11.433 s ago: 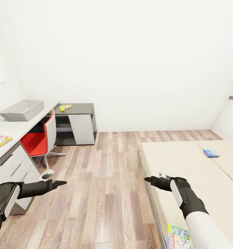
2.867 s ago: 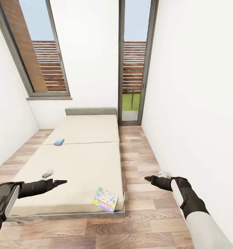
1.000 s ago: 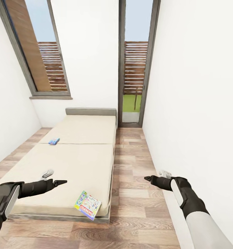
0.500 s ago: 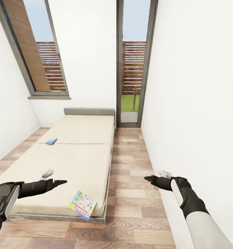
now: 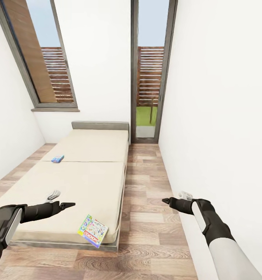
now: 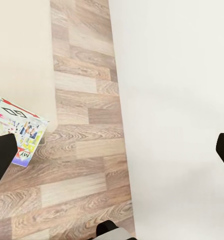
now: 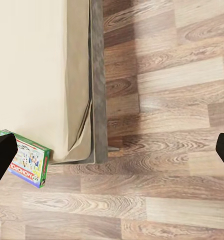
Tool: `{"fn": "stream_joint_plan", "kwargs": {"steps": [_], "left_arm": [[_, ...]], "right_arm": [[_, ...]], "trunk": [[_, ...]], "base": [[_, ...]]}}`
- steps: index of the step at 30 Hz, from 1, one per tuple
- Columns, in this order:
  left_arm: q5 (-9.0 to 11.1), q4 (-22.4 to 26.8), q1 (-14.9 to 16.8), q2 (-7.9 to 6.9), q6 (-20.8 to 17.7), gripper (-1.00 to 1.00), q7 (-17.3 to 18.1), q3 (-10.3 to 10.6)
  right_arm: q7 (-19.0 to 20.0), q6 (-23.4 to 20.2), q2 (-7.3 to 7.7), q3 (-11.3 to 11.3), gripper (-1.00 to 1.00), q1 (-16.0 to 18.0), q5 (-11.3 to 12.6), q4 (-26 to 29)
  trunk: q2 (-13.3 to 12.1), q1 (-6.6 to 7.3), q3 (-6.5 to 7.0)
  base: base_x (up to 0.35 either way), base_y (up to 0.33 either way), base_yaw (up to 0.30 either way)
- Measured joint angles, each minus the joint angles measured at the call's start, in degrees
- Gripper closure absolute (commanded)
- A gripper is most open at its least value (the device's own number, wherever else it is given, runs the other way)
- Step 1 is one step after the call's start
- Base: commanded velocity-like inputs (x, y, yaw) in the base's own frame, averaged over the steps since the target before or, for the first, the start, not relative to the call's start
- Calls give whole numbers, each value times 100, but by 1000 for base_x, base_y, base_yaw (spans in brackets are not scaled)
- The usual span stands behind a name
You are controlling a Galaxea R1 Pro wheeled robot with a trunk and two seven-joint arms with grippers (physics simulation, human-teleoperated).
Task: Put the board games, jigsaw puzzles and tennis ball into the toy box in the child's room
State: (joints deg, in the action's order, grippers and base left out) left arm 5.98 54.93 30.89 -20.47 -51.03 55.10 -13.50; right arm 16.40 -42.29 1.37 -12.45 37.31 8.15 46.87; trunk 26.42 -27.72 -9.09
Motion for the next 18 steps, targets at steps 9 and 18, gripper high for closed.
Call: {"fn": "stream_joint_plan", "kwargs": {"steps": [9,18], "left_arm": [[0,0,0,0,8,-100,-9,6],[1,0,0,0,9,-100,2,8]], "right_arm": [[-11,14,-4,0,-100,0,0,-7],[-43,25,-8,22,-100,0,-12,-15]], "trunk": [[0,0,0],[0,-1,0]], "base": [[142,0,0],[13,0,0]]}}
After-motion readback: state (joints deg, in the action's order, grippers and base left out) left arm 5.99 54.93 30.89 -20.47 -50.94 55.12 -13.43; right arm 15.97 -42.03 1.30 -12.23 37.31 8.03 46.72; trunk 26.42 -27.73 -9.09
